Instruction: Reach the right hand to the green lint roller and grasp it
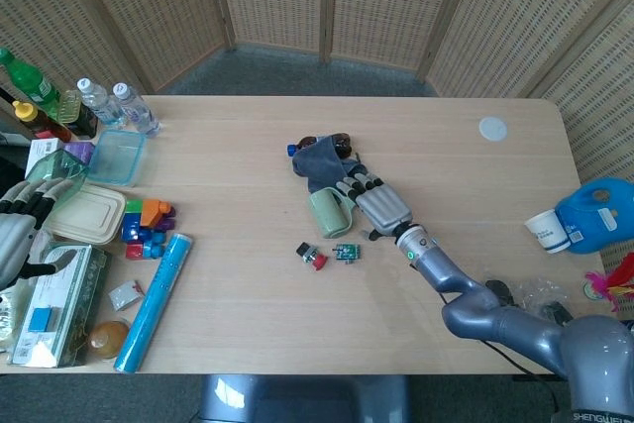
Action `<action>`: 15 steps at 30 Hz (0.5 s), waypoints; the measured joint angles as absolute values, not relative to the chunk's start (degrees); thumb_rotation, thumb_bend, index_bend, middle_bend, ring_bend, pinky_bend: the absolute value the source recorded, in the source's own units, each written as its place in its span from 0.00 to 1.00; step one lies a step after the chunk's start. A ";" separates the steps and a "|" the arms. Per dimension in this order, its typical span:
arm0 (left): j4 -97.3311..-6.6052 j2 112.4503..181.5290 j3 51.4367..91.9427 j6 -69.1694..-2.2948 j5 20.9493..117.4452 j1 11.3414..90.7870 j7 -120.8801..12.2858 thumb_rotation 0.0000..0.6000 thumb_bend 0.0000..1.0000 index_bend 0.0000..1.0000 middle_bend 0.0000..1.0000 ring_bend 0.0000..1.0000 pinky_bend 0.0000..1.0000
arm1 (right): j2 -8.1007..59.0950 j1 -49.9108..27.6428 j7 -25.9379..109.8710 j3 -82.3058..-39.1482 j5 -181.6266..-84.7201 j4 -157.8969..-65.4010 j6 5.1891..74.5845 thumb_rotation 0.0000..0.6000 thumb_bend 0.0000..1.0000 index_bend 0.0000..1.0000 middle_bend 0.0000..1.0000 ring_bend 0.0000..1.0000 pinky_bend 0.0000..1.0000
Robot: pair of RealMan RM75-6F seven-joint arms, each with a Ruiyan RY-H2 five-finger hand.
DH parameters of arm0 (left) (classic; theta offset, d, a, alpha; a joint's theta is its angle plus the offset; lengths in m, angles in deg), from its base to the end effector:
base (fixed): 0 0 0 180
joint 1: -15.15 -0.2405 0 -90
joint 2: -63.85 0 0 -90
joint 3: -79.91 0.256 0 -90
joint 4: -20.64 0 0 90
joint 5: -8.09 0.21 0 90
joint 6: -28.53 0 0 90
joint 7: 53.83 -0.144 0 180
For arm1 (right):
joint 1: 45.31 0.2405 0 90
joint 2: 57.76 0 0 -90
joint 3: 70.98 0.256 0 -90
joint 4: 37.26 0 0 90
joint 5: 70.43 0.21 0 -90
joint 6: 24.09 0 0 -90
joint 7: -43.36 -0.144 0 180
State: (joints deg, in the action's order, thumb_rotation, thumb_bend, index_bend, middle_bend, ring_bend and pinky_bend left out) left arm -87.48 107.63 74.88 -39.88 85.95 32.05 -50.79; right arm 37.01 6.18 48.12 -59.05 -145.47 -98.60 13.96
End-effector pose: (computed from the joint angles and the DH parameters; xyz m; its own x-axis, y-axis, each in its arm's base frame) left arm -0.2586 0.2386 0.2152 0.4076 0.1613 0.8988 0.9131 -0.0709 -0.4014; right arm -0.1449 -0.4074 -0.0437 0.5777 -0.3006 0.7589 -0.7740 -0.4968 0.3924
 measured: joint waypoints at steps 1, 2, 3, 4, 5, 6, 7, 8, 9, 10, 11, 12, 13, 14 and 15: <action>-87.48 107.64 74.88 -39.81 85.97 32.09 -50.80 1.00 0.32 0.00 0.00 0.00 0.00 | 37.64 6.79 48.03 -59.02 -145.31 -97.75 13.40 1.00 0.27 0.00 0.00 0.00 0.00; -87.46 107.67 74.88 -39.72 85.98 32.15 -50.80 1.00 0.32 0.00 0.00 0.00 0.00 | 38.10 7.24 47.96 -59.00 -145.19 -97.10 12.98 1.00 0.27 0.00 0.00 0.00 0.00; -87.42 107.69 74.87 -39.70 85.98 32.16 -50.79 1.00 0.31 0.00 0.00 0.00 0.00 | 38.53 7.67 47.91 -59.01 -145.10 -96.44 12.56 1.00 0.27 0.00 0.00 0.00 0.00; -87.36 107.70 74.87 -39.68 85.95 32.17 -50.77 1.00 0.31 0.00 0.00 0.00 0.00 | 39.11 8.24 47.85 -59.03 -145.00 -95.55 12.01 1.00 0.27 0.00 0.00 0.00 0.00; -87.28 107.73 74.87 -39.64 85.88 32.17 -50.70 1.00 0.31 0.00 0.00 0.00 0.00 | 39.55 8.64 47.78 -59.05 -144.92 -94.89 11.57 1.00 0.27 0.00 0.00 0.00 0.00; -87.21 107.75 74.86 -39.61 85.83 32.17 -50.60 1.00 0.31 0.00 0.00 0.00 0.00 | 39.96 9.02 47.71 -59.08 -144.83 -94.26 11.14 1.00 0.27 0.00 0.00 0.00 0.00; -87.11 107.77 74.86 -39.59 85.78 32.16 -50.49 1.00 0.31 0.00 0.00 0.00 0.00 | 40.44 9.40 47.62 -59.14 -144.73 -93.45 10.60 1.00 0.27 0.00 0.00 0.00 0.00; -86.96 107.80 74.87 -39.53 85.74 32.15 -50.36 1.00 0.31 0.00 0.00 0.00 0.00 | 40.76 9.67 47.58 -59.21 -144.67 -92.86 10.21 1.00 0.27 0.01 0.00 0.00 0.00; -86.87 107.81 74.89 -39.48 85.73 32.14 -50.25 1.00 0.31 0.00 0.00 0.00 0.00 | 41.07 9.99 47.56 -59.31 -144.63 -92.30 9.78 1.00 0.27 0.02 0.01 0.00 0.00; -86.82 107.81 74.90 -39.41 85.72 32.14 -50.13 1.00 0.32 0.00 0.00 0.00 0.00 | 41.43 10.43 47.56 -59.47 -144.58 -91.57 9.18 1.00 0.27 0.03 0.02 0.00 0.00; -86.70 107.81 74.91 -39.34 85.72 32.15 -50.02 1.00 0.31 0.00 0.00 0.00 0.00 | 41.67 10.76 47.59 -59.60 -144.57 -91.05 8.73 1.00 0.28 0.04 0.03 0.00 0.00; -86.61 107.83 74.91 -39.33 85.74 32.17 -49.98 1.00 0.31 0.00 0.00 0.00 0.00 | 41.90 11.10 47.64 -59.73 -144.55 -90.54 8.27 1.00 0.28 0.05 0.04 0.00 0.00; -86.57 107.85 74.90 -39.32 85.80 32.18 -49.93 1.00 0.31 0.00 0.00 0.00 0.00 | 42.19 11.55 47.70 -59.87 -144.52 -89.87 7.66 1.00 0.29 0.06 0.04 0.00 0.00; -86.53 107.86 74.91 -39.31 85.89 32.19 -49.85 1.00 0.31 0.00 0.00 0.00 0.00 | 42.40 11.88 47.75 -59.96 -144.49 -89.37 7.25 1.00 0.29 0.07 0.05 0.00 0.00; -86.51 107.85 74.92 -39.31 85.97 32.19 -49.80 1.00 0.31 0.00 0.00 0.00 0.00 | 42.61 12.20 47.78 -60.02 -144.46 -88.88 6.91 1.00 0.29 0.08 0.06 0.00 0.00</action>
State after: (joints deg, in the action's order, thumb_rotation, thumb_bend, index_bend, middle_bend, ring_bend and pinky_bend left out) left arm -86.51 107.85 74.92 -39.31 85.97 32.19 -49.80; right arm 42.61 12.20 47.78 -60.02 -144.46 -88.88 6.91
